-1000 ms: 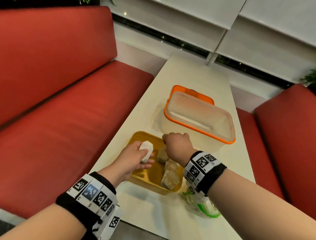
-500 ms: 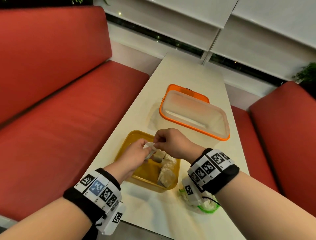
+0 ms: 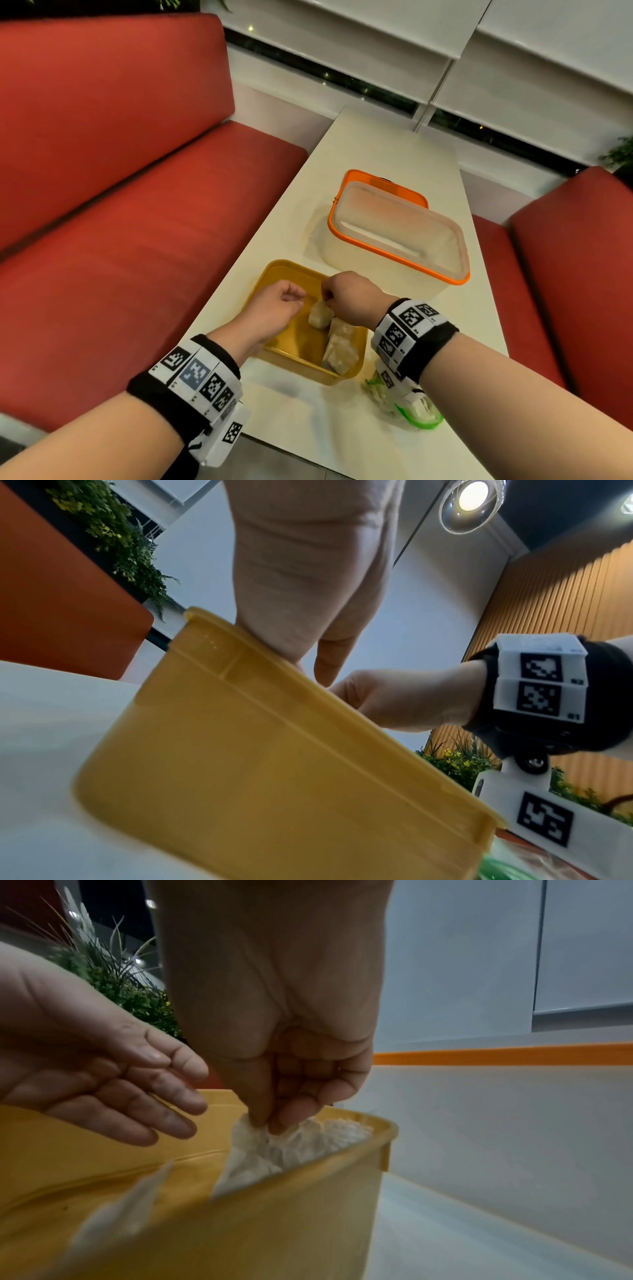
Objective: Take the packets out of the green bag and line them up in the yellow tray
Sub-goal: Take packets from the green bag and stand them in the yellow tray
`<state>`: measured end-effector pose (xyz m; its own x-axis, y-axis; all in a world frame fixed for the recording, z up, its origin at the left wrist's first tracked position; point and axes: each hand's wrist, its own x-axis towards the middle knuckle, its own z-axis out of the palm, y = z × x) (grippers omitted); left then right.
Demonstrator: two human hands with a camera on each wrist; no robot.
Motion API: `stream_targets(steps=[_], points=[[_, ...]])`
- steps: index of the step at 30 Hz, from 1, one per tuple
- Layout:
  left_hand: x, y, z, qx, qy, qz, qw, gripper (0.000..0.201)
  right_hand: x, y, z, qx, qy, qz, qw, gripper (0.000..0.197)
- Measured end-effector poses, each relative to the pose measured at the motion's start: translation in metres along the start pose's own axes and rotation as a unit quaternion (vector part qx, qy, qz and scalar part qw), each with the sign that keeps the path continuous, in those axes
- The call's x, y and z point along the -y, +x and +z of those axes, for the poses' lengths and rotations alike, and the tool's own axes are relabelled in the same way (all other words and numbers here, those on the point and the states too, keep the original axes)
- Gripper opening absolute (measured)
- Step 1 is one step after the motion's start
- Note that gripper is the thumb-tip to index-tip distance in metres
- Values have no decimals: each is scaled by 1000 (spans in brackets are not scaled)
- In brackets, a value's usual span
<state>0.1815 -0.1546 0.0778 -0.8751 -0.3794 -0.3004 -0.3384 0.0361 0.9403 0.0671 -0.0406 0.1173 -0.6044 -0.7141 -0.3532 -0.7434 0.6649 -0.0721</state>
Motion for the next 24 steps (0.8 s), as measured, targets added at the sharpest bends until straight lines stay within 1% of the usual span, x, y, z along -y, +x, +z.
stream_targets(steps=[4,8,11,14,17,21,24], points=[[2,1,1,-2,2,2,1000,17,-2,2,2,6,-44,-2,999,16],[1,3,1,-9,6,7,1000,15,-2,3,2,5,-67,12,998,18],[-1,1,1,-15,7,14,1000,13,0,-7,-10,-22,-60,17,998,16],[-4,-3,-2,-18,10,21,1000,9,-6,-35,-29,-85,12,16,996,17],[-9,-9,1,-11,17,39,999,6,-25,-82,-37,-149,107,21,983,18],[-19,-22,17,1,36,51,998,6,-66,-139,-14,-194,196,100,956,17],[-27,-29,36,22,64,66,996,8,-95,-167,17,-188,218,169,942,18]])
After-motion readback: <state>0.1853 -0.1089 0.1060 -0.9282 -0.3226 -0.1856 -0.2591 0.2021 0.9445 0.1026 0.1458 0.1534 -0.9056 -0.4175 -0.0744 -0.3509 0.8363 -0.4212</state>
